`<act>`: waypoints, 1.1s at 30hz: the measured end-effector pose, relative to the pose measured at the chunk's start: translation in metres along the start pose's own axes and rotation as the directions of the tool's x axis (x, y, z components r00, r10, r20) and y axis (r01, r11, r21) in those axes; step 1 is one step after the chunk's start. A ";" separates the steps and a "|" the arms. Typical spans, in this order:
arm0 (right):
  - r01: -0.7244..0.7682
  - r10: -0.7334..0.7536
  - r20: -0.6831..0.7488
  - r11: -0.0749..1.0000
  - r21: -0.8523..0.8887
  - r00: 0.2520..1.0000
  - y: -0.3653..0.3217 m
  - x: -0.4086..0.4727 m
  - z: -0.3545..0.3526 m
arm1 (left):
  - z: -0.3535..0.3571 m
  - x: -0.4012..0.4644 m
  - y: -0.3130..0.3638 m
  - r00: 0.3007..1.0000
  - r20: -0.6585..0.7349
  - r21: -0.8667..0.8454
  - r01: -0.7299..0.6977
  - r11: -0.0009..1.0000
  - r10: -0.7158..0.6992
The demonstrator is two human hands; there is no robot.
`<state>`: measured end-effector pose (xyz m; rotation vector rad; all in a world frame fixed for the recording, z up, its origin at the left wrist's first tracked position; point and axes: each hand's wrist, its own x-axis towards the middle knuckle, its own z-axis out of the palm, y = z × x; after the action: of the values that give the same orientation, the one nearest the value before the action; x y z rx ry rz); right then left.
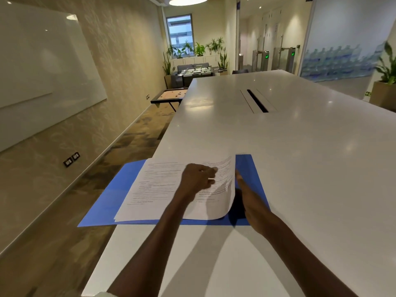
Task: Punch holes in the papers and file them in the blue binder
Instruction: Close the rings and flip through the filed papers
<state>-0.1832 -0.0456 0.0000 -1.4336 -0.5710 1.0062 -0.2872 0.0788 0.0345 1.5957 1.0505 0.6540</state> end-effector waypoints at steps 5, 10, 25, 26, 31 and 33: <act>0.137 -0.127 0.053 0.949 -0.284 0.990 0.014 0.008 0.009 | 0.025 -0.003 0.004 0.993 0.078 -0.105 0.094 0.990 -0.086; 0.146 -0.144 0.037 0.882 -0.448 0.989 0.022 0.009 0.015 | 0.024 0.001 -0.003 0.994 0.033 -0.059 0.104 0.993 -0.102; 0.023 -0.026 -0.036 0.998 -0.062 0.999 0.016 0.009 0.002 | 0.015 0.002 -0.012 0.993 -0.096 -0.141 0.059 0.988 -0.073; 0.017 -0.018 -0.036 1.000 -0.025 0.999 0.015 0.009 -0.001 | 0.010 0.001 -0.009 0.992 -0.105 -0.132 0.053 0.990 -0.067; -0.007 0.008 -0.023 1.000 0.007 1.000 0.015 0.009 -0.005 | -0.030 -0.001 0.015 0.989 -0.149 -0.078 0.007 0.997 -0.019; 0.003 -0.003 -0.023 1.000 -0.008 1.000 0.016 0.008 -0.003 | -0.051 0.001 0.025 0.980 -0.199 -0.093 -0.016 0.996 -0.002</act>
<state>-0.1798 -0.0430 -0.0180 -1.4493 -0.5608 0.9846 -0.3220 0.1030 0.0727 1.4746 1.1427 0.8700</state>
